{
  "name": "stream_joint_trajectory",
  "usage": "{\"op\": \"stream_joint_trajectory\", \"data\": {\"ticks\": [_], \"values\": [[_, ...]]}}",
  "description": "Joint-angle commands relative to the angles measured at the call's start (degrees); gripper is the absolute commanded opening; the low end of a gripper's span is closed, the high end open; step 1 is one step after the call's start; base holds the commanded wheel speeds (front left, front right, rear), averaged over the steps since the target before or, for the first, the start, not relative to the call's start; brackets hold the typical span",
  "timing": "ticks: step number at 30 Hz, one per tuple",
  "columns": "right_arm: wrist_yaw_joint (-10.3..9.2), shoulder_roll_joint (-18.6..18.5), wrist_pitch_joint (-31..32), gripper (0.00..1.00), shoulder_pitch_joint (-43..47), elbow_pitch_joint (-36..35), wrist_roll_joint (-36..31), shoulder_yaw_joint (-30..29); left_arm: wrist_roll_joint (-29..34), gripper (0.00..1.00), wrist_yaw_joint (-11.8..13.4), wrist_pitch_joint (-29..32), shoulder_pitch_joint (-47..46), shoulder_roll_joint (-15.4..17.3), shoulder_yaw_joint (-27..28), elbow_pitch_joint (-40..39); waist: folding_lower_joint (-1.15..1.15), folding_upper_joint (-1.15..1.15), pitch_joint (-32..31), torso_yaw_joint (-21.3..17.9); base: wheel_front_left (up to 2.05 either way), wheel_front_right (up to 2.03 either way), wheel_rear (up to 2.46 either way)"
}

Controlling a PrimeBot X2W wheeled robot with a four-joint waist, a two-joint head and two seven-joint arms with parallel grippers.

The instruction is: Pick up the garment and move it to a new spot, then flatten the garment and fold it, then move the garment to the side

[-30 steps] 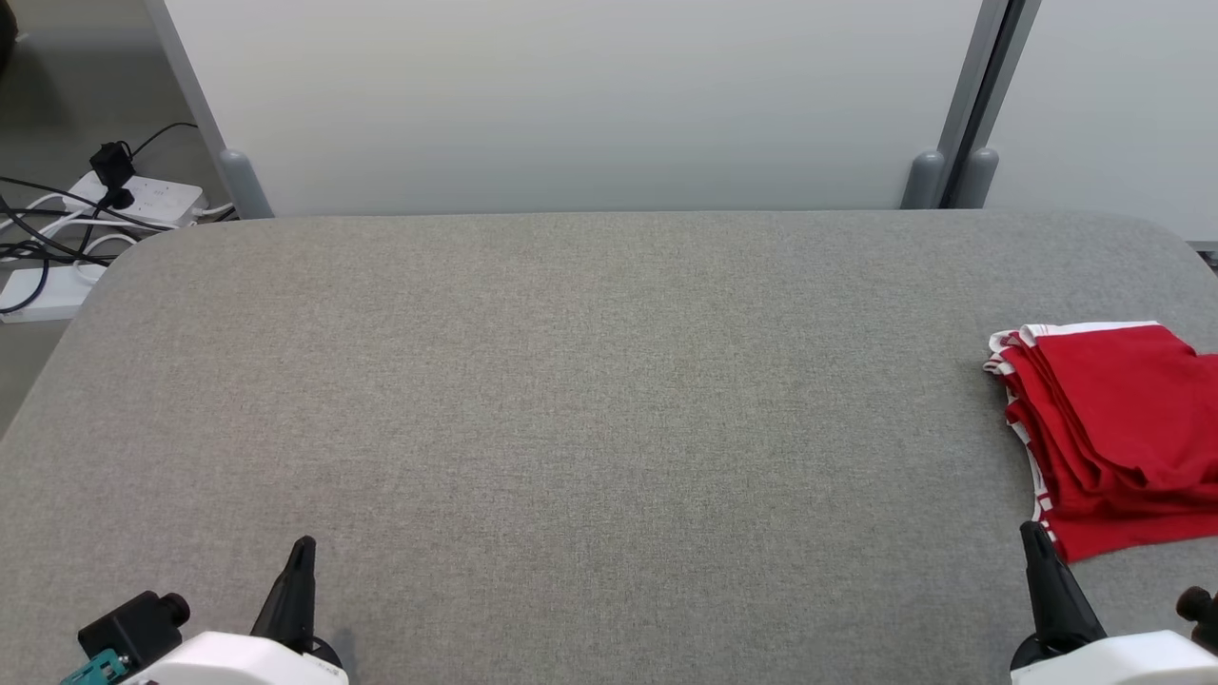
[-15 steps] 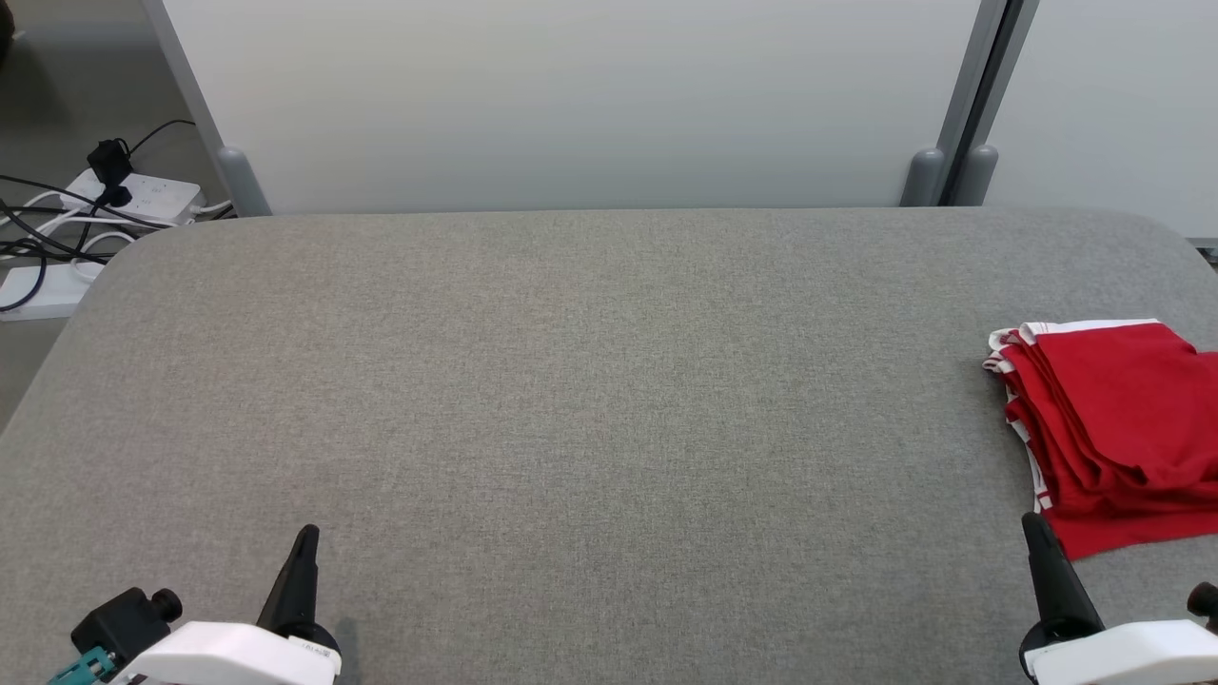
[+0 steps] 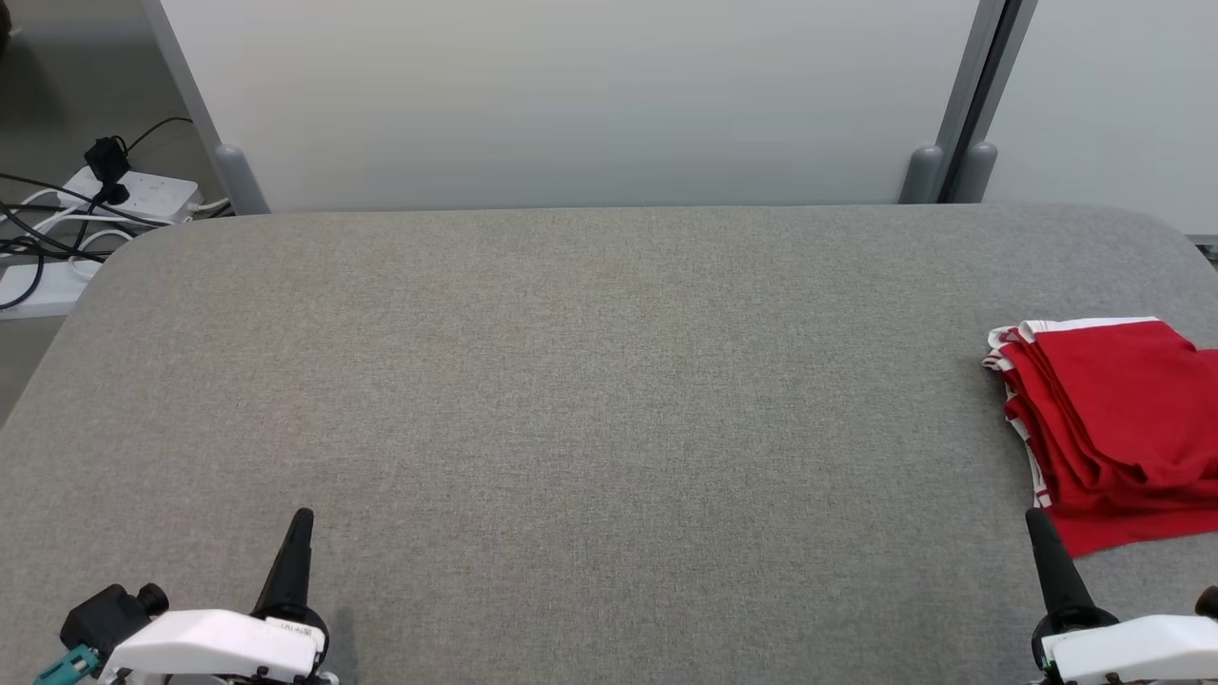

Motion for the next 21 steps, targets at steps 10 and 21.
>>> {"op": "stream_joint_trajectory", "data": {"ticks": [10, 21], "values": [[0.00, -1.2, 1.3, 0.00, -3.6, -0.6, 7.4, -0.1, -5.1, 0.00, -2.1, 1.7, -4.0, -1.0, 4.2, -0.9, 0.00, 0.00, 0.1, -0.1, 0.00, 0.00, 0.00], [0.00, -1.3, 2.4, 0.00, -4.8, 0.3, 14.7, -0.5, -10.2, 0.00, -3.7, 3.6, -4.6, -2.7, 6.7, -0.5, 0.00, 0.00, 0.3, -0.1, 0.00, 0.00, 0.00]]}}
